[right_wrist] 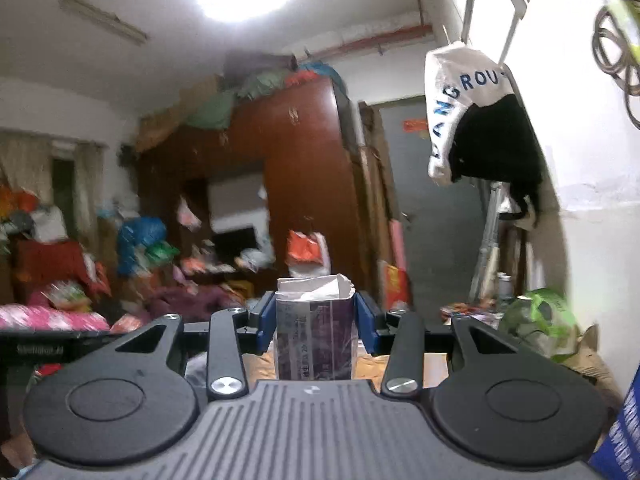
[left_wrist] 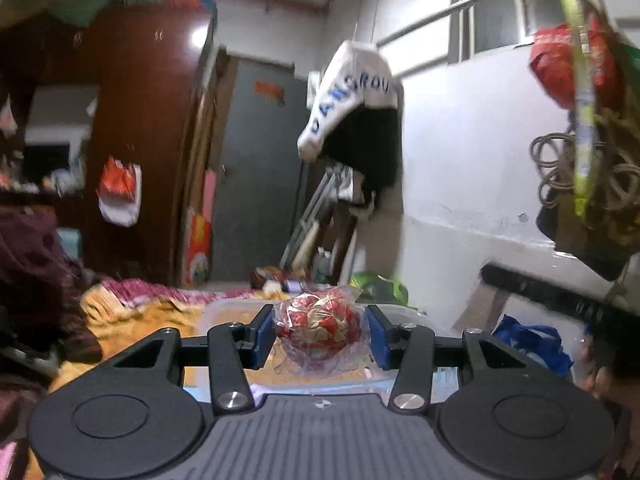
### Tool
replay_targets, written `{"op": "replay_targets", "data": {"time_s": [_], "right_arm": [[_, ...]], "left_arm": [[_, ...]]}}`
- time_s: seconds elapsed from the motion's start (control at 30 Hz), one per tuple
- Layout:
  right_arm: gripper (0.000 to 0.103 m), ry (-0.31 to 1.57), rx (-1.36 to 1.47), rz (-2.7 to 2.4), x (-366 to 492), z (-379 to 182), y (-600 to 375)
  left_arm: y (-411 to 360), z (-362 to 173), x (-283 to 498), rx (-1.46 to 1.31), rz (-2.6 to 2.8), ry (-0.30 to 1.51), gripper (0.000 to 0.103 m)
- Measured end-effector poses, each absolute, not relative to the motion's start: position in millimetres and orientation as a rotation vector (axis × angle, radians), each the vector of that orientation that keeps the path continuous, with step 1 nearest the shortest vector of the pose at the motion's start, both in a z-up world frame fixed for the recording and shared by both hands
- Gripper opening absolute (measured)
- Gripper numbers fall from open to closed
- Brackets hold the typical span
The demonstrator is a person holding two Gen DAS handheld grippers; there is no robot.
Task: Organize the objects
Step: 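Grasp candy bag with left gripper while right drops lavender box into basket, then drop candy bag into basket with left gripper while right grasps a red box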
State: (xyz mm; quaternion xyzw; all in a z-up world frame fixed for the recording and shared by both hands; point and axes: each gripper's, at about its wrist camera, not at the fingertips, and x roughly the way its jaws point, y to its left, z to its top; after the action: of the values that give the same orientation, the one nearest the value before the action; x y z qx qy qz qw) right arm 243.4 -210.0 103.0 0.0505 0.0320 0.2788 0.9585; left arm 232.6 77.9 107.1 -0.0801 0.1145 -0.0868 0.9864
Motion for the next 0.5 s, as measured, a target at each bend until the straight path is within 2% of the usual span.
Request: {"op": "replay_targets", "data": {"time_s": [0.1, 0.13, 0.17, 0.2, 0.23, 0.27, 0.4, 0.5], "right_arm": [[0.046, 0.149, 0.025, 0.545, 267.4, 92.5, -189.7], [0.048, 0.166, 0.005, 0.543, 271.5, 88.5, -186.1], [0.055, 0.177, 0.005, 0.549, 273.7, 85.0, -184.6], [0.065, 0.183, 0.020, 0.560, 272.1, 81.8, -185.8], [0.094, 0.189, 0.041, 0.567, 271.4, 79.9, -188.2], [0.103, 0.192, 0.060, 0.566, 268.1, 79.0, -191.4], [0.103, 0.109, 0.061, 0.568, 229.7, 76.2, -216.6], [0.103, 0.111, 0.043, 0.542, 198.7, 51.5, -240.5]], "left_arm": [[70.2, 97.6, 267.2, -0.145, -0.124, 0.283, 0.052], [68.7, 93.1, 272.5, -0.138, -0.106, 0.292, 0.052], [67.1, 88.7, 276.8, -0.132, -0.096, 0.304, 0.057], [67.3, 85.4, 280.0, -0.132, -0.094, 0.317, 0.068], [68.0, 82.7, 280.8, -0.139, -0.095, 0.326, 0.073], [70.0, 81.3, 277.4, -0.140, -0.099, 0.325, 0.076], [78.9, 88.8, 236.7, -0.121, -0.093, 0.258, 0.076], [90.3, 82.3, 192.5, -0.089, -0.022, 0.218, 0.091]]}}
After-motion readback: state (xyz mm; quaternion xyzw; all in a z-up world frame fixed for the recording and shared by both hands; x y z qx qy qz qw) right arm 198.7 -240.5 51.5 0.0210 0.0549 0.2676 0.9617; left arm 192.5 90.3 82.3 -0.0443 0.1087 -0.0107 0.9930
